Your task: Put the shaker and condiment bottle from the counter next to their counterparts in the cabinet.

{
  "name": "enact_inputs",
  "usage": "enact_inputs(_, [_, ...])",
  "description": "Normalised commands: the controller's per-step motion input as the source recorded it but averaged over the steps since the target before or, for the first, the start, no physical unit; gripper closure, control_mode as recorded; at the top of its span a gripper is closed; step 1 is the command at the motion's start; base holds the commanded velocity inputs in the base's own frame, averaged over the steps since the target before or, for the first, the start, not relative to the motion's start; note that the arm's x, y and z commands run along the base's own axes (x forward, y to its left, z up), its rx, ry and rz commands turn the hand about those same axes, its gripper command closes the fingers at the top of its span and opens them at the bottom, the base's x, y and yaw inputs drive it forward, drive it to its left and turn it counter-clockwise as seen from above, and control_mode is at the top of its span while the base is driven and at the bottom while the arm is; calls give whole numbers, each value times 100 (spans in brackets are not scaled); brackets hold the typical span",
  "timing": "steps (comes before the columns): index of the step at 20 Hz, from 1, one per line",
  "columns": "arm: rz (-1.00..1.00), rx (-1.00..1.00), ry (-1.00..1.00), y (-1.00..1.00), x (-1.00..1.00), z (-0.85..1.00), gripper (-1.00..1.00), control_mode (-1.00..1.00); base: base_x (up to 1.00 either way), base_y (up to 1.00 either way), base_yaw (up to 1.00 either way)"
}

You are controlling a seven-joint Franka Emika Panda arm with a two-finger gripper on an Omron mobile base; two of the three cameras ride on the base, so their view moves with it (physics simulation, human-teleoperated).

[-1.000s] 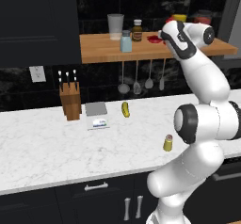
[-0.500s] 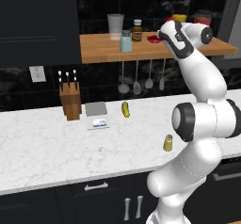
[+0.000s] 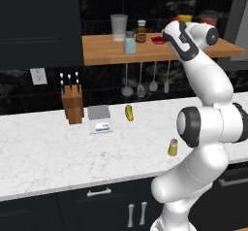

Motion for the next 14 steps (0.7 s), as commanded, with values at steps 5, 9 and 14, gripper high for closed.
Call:
enact_inputs(5, [0,2,-11,0,-43,53,-100,-100,0,0,0])
enact_inputs(9, [0,1,-9,0,-78,37,-100,-100,0,0,0])
enact_inputs(14, [0,0,-1,7,-100,-6,-100,-100,0,0,0])
